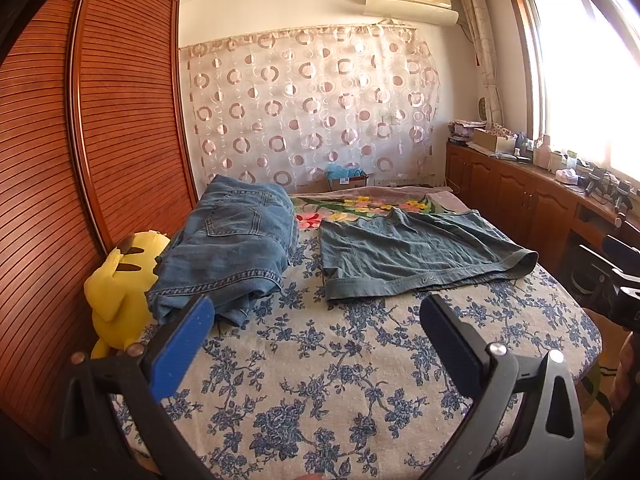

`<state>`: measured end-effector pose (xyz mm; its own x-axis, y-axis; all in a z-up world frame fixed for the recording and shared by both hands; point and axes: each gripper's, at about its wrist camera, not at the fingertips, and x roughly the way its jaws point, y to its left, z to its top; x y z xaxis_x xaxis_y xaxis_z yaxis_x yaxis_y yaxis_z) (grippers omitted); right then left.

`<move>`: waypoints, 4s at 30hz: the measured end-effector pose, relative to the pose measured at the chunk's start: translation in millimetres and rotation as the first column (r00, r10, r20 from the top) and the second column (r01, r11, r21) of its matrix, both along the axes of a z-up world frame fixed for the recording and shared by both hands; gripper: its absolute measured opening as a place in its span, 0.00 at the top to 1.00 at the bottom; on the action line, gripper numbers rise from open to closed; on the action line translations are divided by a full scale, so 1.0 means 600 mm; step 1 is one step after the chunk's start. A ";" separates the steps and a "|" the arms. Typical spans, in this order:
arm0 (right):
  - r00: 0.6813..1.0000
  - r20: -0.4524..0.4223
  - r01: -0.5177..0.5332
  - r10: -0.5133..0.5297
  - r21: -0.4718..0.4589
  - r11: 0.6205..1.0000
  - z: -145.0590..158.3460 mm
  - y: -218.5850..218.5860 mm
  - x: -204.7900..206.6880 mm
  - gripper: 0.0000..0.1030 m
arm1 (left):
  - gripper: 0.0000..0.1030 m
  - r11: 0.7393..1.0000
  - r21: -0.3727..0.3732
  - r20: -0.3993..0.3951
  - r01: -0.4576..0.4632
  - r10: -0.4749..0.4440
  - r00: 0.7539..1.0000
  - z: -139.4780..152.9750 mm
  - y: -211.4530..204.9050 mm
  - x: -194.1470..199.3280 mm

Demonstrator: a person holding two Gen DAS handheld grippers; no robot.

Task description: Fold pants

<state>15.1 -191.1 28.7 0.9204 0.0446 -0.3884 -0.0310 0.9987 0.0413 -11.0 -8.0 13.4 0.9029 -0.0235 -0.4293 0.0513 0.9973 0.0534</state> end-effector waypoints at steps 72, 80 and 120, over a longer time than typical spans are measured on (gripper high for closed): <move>0.967 -0.253 -0.028 0.018 -0.035 0.999 -0.085 -0.169 0.187 0.44 | 0.00 0.974 0.033 -0.213 0.223 -0.211 0.954 -0.099 -0.053 0.239; 0.945 -0.325 -0.064 0.046 -0.045 0.997 -0.111 -0.195 0.236 0.45 | 0.11 0.972 0.019 -0.284 0.236 -0.221 0.933 -0.121 -0.051 0.289; 0.890 -0.448 -0.114 0.083 -0.043 0.993 -0.160 -0.223 0.297 0.73 | 0.60 0.979 -0.009 -0.435 0.206 -0.189 0.880 -0.197 -0.035 0.380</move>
